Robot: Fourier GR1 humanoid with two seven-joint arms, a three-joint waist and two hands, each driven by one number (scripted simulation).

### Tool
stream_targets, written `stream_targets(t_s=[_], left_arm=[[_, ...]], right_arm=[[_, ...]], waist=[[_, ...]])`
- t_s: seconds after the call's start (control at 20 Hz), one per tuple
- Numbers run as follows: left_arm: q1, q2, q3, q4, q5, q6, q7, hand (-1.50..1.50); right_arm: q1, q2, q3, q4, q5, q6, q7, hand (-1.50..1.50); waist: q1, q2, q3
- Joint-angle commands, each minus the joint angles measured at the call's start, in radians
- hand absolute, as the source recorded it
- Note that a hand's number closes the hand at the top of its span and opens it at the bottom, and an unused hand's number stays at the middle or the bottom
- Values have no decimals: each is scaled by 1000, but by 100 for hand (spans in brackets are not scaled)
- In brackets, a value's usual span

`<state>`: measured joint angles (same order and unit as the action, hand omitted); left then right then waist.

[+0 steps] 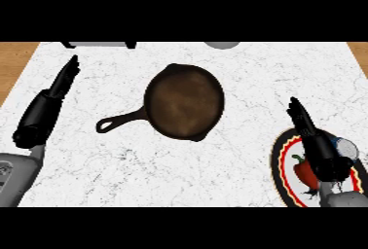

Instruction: Pick the bell pepper from the plate and place it in the pan

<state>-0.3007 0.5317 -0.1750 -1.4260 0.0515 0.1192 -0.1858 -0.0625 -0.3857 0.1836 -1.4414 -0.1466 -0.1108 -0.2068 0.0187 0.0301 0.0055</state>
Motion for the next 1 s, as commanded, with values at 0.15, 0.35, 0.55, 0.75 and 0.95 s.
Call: stream_targets(t_s=[0.15,0.35,0.55,0.75,0.95], left_arm=[[90,-4,77,136,50,46,171,0],[156,-5,82,187,55,61,216,0],[183,-20,131,250,90,95,286,0],[172,14,144,188,105,57,378,0],[147,12,154,170,83,70,409,0]], right_arm=[[-84,-51,97,-83,-136,367,-62,-150],[-160,-286,-50,-107,134,201,-113,150],[19,-48,-206,16,-299,281,-224,150],[76,-203,-259,104,-269,568,-462,-150],[81,-289,-256,-17,-184,582,-421,-150]], waist=[[26,-23,-3],[-13,-53,-35],[-44,-24,0],[-22,-30,-3],[-29,-32,-6]])
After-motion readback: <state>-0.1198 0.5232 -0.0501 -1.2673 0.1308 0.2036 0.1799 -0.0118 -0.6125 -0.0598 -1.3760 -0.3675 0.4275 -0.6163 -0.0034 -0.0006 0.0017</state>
